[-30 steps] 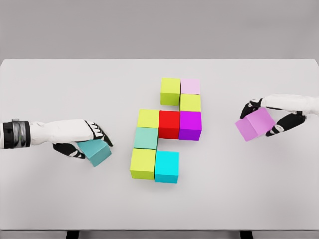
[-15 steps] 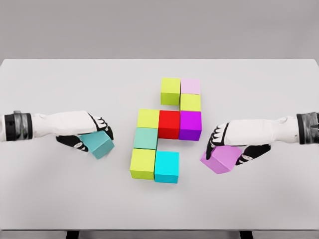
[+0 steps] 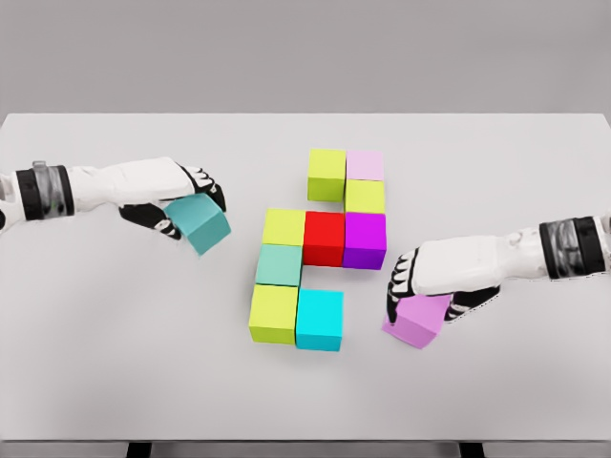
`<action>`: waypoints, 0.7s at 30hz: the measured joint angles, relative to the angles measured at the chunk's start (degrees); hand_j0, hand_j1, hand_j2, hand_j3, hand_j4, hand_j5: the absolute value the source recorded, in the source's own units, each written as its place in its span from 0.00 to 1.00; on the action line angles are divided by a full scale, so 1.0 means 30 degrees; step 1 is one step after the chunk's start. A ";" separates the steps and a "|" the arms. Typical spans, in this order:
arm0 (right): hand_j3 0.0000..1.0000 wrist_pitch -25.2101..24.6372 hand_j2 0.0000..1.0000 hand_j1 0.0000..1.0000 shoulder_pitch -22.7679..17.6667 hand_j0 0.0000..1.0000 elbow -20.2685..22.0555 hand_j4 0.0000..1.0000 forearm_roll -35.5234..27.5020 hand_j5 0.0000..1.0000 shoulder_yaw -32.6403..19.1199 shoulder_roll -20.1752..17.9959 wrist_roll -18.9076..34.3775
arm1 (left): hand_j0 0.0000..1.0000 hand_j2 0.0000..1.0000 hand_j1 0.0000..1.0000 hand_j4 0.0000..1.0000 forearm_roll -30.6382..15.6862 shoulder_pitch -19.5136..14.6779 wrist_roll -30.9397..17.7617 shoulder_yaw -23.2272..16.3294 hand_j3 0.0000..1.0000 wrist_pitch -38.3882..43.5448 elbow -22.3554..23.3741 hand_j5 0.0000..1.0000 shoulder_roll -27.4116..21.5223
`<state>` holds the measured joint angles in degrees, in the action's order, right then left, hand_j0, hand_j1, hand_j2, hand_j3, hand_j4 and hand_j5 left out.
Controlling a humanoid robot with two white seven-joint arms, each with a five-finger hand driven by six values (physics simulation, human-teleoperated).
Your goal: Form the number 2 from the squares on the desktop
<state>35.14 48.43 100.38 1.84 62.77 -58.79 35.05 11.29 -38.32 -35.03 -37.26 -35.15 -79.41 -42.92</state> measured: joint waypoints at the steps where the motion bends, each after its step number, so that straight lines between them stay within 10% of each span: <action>1: 0.48 -0.0002 0.48 0.48 0.0235 0.48 0.0007 0.48 0.0021 0.48 0.0177 0.0158 -0.0003 | 0.33 0.33 0.33 0.33 0.0003 -0.0234 0.0000 -0.0008 0.33 -0.0001 0.0273 0.33 0.0165; 21: 0.61 0.0003 0.61 0.61 0.0762 0.61 0.0023 0.61 0.0096 0.61 0.0780 0.1513 -0.0008 | 0.30 0.30 0.30 0.30 0.0150 -0.2900 -0.0001 0.0034 0.30 0.3099 0.5093 0.30 0.4284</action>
<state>35.15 50.71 100.44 2.13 65.11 -54.25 35.03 11.74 -47.02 -35.04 -37.15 -25.85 -64.13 -30.07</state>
